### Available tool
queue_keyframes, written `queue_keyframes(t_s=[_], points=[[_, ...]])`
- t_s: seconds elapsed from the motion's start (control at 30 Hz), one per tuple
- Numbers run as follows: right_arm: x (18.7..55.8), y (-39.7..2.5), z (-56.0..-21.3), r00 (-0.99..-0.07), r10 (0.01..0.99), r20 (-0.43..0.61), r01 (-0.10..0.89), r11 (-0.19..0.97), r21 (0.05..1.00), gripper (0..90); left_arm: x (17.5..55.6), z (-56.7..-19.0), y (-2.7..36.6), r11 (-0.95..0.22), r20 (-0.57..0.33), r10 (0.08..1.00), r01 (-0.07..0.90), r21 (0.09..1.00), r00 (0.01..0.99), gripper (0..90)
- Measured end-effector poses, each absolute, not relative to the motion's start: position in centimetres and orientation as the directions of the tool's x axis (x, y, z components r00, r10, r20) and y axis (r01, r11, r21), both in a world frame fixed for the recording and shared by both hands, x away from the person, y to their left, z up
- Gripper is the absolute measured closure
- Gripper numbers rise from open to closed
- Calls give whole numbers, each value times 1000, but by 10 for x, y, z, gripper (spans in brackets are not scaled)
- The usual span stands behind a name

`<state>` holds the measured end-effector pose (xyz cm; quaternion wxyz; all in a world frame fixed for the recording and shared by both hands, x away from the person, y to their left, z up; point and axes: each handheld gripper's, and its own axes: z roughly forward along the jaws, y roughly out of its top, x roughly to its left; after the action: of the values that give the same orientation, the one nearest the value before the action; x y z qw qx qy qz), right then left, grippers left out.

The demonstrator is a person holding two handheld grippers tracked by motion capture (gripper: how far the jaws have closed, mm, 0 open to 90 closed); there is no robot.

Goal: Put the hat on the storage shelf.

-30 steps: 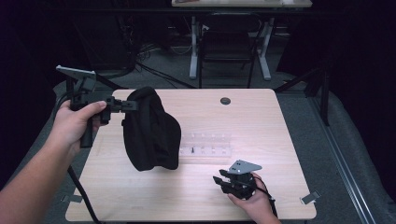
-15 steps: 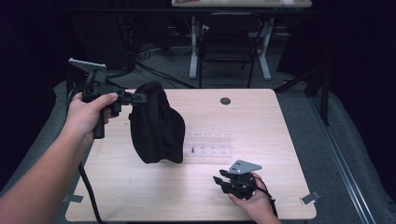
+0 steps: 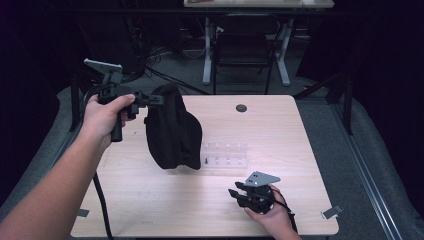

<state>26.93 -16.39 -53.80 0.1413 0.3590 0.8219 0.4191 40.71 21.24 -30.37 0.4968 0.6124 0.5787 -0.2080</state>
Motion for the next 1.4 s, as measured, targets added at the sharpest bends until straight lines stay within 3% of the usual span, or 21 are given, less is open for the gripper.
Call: queue_keyframes(t_s=[1.03, 1.4], points=[[271, -167, -535, -692, 718, 73, 468, 370, 803, 631, 419, -306, 185, 150, -790, 561, 908, 391, 247, 850], [281, -159, -518, -706, 703, 91, 456, 353, 817, 648, 419, -304, 178, 148, -790, 558, 907, 394, 252, 850]])
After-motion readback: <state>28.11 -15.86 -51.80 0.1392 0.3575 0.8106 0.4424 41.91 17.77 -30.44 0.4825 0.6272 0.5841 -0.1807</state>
